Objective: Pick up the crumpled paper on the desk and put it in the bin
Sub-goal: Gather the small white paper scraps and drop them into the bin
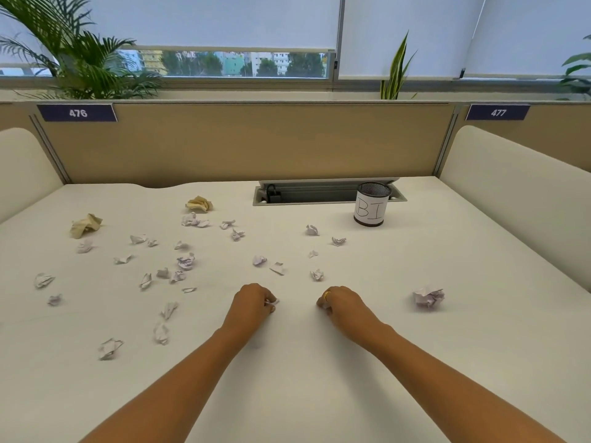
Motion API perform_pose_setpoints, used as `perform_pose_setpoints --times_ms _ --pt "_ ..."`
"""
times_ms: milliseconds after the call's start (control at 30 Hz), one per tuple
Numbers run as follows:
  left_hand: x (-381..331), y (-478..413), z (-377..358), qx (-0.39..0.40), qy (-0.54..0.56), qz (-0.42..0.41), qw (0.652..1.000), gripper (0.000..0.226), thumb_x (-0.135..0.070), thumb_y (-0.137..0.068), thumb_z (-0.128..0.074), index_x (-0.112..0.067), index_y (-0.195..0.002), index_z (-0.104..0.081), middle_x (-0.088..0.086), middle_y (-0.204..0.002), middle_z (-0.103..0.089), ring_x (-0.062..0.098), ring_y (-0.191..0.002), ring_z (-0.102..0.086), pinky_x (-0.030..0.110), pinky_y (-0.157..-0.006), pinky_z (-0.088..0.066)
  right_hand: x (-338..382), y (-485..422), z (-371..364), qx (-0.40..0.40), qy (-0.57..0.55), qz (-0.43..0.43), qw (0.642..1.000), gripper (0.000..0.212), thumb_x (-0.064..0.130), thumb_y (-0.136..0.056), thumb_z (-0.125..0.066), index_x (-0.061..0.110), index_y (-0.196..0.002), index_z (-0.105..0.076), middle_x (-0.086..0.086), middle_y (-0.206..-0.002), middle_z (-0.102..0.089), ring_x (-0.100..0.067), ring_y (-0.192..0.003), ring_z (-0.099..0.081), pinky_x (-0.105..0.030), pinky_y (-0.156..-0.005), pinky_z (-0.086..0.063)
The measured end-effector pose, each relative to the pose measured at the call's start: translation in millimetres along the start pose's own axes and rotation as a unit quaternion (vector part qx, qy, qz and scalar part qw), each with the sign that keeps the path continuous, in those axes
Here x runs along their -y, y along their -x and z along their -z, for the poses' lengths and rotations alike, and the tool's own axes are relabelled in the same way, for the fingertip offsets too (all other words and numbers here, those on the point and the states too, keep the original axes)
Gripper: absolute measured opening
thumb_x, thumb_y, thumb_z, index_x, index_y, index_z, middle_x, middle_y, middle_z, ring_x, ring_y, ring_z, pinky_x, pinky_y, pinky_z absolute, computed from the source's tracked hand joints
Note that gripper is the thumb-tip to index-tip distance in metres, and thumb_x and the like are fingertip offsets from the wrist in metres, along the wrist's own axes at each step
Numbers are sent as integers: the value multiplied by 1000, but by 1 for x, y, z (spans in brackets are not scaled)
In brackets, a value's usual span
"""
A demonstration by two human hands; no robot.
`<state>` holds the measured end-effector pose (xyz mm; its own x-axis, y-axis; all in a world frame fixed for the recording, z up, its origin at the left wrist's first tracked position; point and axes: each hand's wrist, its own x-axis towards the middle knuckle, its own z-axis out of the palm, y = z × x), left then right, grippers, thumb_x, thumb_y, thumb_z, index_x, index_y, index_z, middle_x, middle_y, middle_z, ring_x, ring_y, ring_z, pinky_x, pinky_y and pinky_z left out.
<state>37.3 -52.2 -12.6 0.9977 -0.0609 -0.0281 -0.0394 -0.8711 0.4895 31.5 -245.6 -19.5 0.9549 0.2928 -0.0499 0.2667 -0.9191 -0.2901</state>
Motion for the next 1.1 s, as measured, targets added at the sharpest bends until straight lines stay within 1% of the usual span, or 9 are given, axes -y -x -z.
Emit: perform_pose_setpoints --times_ms 133,233,433,567,700,867,967,1033,1100 --pt "-1 -10 -7 -38 -10 -32 999 21 -13 -88 -54 -9 -101 -70 11 -107 -68 23 -103 -59 23 -81 -39 -9 -12 11 -3 -39 -2 999 37 1 -90 -48 10 -125 -56 -9 -129 -58 -22 -122 -51 -23 -98 -37" --pt "-4 -18 -8 -41 6 -49 998 19 -13 -87 -56 -8 -97 -71 10 -103 -69 23 -99 -60 23 -79 -39 -19 -23 22 -15 -64 -23 998 38 1 -87 -54 8 -124 -56 -10 -129 -59 -23 -118 -55 -21 -94 -39" --pt "-18 -42 -6 -106 153 -25 982 11 -9 -81 -65 -5 -86 -74 8 -80 -72 6 -64 -56 2 -60 -38 -44 -58 50 -69 -105 -77 989 21 4 -86 -59 0 -106 -65 -16 -113 -66 -29 -100 -62 -22 -77 -42" --pt "-35 -66 -3 -102 232 -3 967 9 -10 -79 -68 -6 -85 -74 1 -66 -64 16 -65 -60 12 -58 -44 -64 -88 75 -125 -134 -111 977 21 3 -85 -60 -1 -104 -67 -17 -110 -67 -30 -100 -63 -23 -74 -43" --pt "-43 -92 -1 -90 246 12 965 8 -7 -79 -67 -6 -84 -74 -5 -59 -62 18 -63 -61 6 -48 -41 -88 -124 104 -203 -157 -136 957 24 -1 -85 -58 -2 -107 -66 -19 -113 -67 -30 -105 -61 -18 -79 -37" --pt "-49 -121 -3 -80 251 22 965 10 -6 -80 -67 -4 -87 -74 -4 -61 -62 22 -67 -62 19 -61 -47 -111 -166 138 -298 -182 -178 920 26 -4 -86 -51 -3 -108 -65 -21 -111 -66 -32 -102 -61 -25 -80 -43" --pt "-54 -135 -6 -70 260 30 963 10 -7 -79 -68 -4 -87 -74 1 -63 -64 25 -69 -64 34 -74 -54 -121 -184 143 -313 -183 -201 910 26 -4 -88 -51 -3 -111 -64 -22 -116 -63 -33 -107 -59 -33 -90 -47" --pt "-59 -146 -7 -65 266 34 961 11 -8 -79 -69 -4 -88 -74 10 -70 -67 26 -70 -65 35 -77 -55 -126 -191 140 -305 -191 -218 907 28 -3 -89 -53 -2 -116 -61 -21 -121 -61 -33 -111 -58 -34 -95 -46" --pt "-67 -158 -7 -56 267 29 962 14 -8 -80 -67 -3 -92 -73 12 -79 -69 22 -67 -65 30 -73 -54 -127 -194 136 -308 -205 -220 902 33 0 -89 -56 -1 -122 -56 -19 -125 -59 -31 -115 -56 -33 -99 -44"
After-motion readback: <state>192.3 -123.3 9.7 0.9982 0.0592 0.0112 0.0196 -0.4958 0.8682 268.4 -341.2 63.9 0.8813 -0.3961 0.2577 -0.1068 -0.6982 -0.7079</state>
